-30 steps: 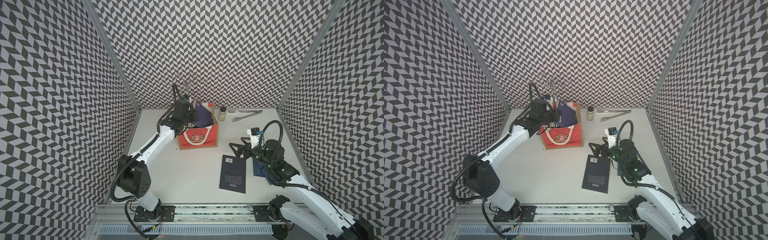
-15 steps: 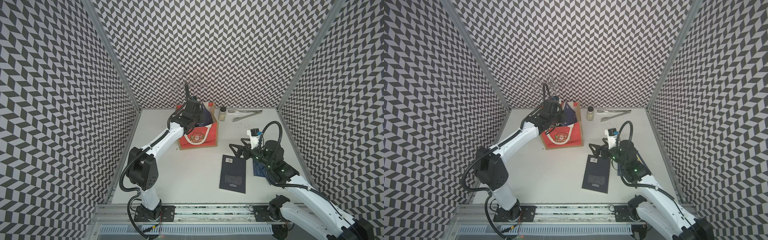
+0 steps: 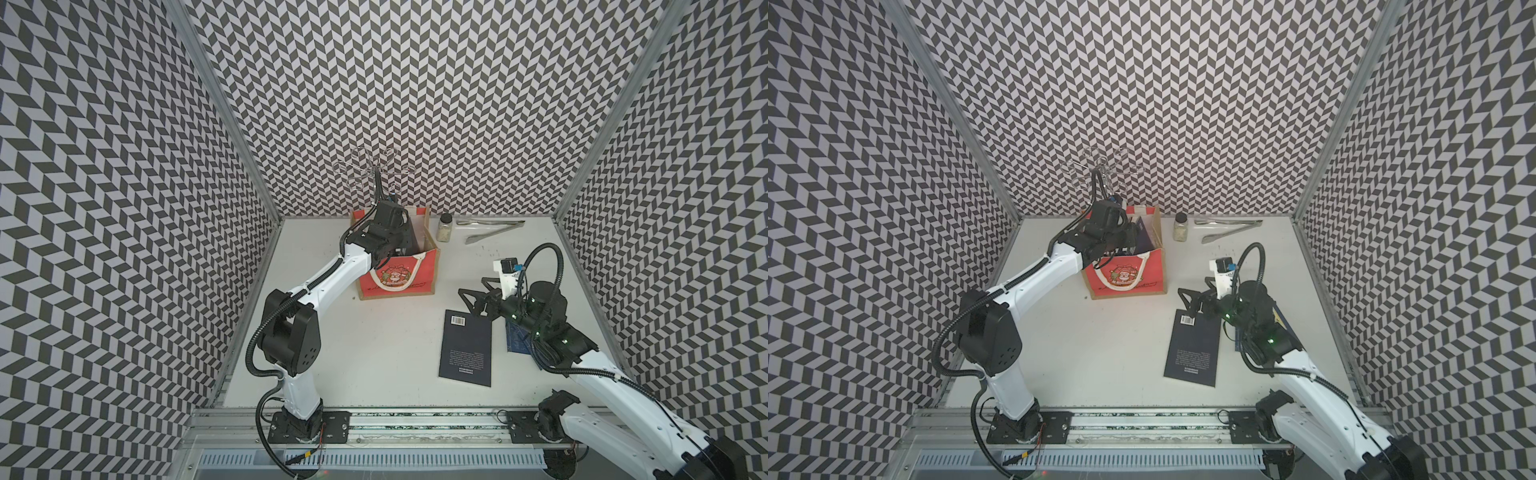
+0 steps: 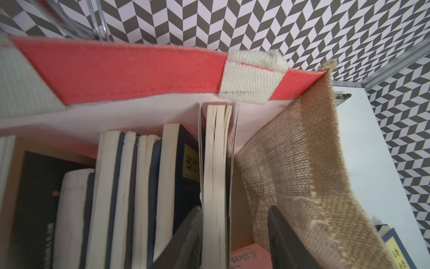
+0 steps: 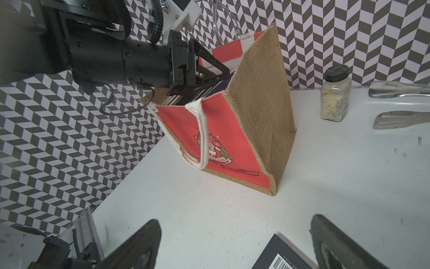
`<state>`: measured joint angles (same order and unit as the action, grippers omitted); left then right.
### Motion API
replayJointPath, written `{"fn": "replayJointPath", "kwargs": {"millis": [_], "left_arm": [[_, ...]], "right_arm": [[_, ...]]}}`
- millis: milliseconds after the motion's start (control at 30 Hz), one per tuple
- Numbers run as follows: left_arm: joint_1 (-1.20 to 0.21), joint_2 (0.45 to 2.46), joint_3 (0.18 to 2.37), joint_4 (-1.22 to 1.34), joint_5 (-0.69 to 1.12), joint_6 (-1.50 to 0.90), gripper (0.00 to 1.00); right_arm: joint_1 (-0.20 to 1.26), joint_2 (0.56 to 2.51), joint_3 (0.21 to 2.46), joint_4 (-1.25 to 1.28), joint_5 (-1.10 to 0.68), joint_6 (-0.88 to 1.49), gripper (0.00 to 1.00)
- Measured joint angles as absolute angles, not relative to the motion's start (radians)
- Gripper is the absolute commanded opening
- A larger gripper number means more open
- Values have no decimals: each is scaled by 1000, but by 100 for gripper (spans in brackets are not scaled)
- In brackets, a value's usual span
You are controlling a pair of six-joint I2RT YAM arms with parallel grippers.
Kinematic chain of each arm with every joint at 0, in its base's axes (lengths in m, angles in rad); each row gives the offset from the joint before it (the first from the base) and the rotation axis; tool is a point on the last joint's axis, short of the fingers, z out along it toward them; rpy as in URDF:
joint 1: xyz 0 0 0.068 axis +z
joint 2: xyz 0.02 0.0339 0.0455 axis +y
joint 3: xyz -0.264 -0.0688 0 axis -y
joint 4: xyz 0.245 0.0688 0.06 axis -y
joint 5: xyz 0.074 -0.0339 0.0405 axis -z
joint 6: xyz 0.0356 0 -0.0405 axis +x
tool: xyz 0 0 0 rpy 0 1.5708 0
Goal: Put the books into the canvas bag
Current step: Place the book in the canvas bag.
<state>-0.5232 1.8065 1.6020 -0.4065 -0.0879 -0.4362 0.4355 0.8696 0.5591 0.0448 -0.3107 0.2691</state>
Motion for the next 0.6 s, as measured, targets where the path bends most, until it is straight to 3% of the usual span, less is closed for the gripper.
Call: {"fn": "replayJointPath", "kwargs": {"millis": [100,300,467,600], "left_arm": [[-523,1806,1610,-408,-88,-435,57],[-521,1756,1623,-429,-88,-417,80],[-521,1570,1561,-413,-34,-379,94],[-523,1382,1415,-356,95,-352,100]], "right_arm": [[435,870,549,43,-300,282,100],[433,873,516,2,-228,337,99],[413,946,497,-34,-188,405,99],[387,991,458,-66,-178,456,99]]}}
